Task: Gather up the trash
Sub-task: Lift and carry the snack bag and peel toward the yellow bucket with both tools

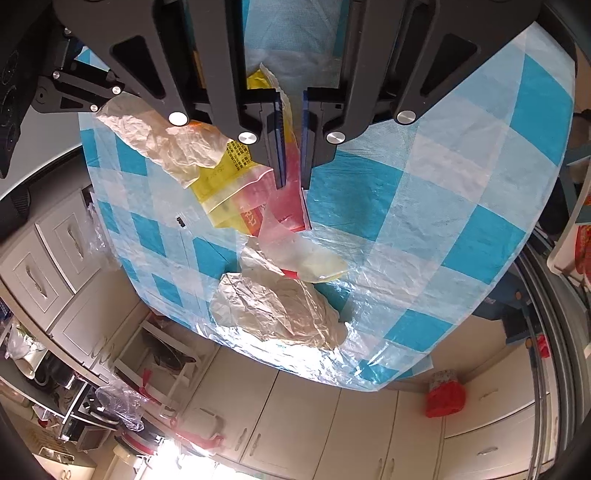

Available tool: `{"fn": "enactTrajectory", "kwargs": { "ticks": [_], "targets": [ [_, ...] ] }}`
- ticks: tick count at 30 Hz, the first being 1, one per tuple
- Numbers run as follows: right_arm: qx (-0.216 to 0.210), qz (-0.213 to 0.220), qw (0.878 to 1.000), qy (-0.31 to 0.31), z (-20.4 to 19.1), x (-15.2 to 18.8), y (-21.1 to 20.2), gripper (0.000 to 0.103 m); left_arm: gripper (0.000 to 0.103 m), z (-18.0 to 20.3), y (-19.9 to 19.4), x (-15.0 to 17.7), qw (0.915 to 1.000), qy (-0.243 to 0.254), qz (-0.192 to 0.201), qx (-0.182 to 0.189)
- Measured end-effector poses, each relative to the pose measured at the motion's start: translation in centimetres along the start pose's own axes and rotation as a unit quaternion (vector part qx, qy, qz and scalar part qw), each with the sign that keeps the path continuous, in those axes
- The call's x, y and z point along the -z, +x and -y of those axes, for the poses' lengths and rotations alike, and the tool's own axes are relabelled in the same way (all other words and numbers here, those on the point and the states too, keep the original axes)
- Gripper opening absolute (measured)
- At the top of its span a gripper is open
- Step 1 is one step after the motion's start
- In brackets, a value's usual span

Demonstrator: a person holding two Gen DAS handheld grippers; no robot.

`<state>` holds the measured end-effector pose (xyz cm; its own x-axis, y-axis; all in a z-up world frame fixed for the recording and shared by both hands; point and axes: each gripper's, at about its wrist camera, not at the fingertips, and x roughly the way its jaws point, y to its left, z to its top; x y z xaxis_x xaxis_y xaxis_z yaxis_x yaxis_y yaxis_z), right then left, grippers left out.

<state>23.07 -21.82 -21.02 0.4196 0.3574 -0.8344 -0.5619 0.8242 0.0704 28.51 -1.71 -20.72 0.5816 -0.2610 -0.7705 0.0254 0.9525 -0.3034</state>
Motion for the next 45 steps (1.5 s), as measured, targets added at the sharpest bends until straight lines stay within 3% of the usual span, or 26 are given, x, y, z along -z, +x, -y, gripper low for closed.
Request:
{"fn": "enactTrajectory", "kwargs": {
  "ticks": [15,23,27,30,32,34,36,45],
  "targets": [
    [0.002,-0.003,1.000,0.002,0.1,0.1,-0.1,0.008,0.007,-3.4,-8.0,-0.4,0.9968,0.003,0.069,-0.039],
    [-0.001,-0.003,1.000,0.003,-0.1,0.6,-0.4,0.008,0.009,-4.5,-5.5,2.3,0.9992,0.005,0.006,-0.039],
    [-0.002,-0.003,1.000,0.001,-0.3,0.6,-0.3,0.008,0.022,-4.5,-3.2,3.3,0.9989,-0.005,-0.028,-0.038],
    [0.001,-0.003,1.000,-0.006,-0.6,0.6,-0.3,0.008,0.030,-4.0,-2.9,3.7,0.9990,0.002,-0.021,-0.040],
    [0.002,-0.003,1.000,-0.010,-0.8,0.6,-0.3,0.008,0.030,-3.5,-2.7,3.8,0.9992,0.006,-0.027,-0.028],
    [0.002,-0.003,1.000,-0.011,-0.8,0.4,-0.1,0.008,0.013,-3.0,-2.8,3.8,0.9995,0.011,-0.026,-0.015],
    [0.001,-0.004,1.000,-0.011,-0.8,0.4,-0.1,0.008,0.008,-2.3,-3.2,3.8,0.9995,0.022,-0.021,-0.007],
    [0.003,-0.002,1.000,-0.013,-0.8,0.4,-0.1,0.008,0.003,-1.4,-7.4,2.0,0.9990,0.019,0.022,0.034]
  ]
}}
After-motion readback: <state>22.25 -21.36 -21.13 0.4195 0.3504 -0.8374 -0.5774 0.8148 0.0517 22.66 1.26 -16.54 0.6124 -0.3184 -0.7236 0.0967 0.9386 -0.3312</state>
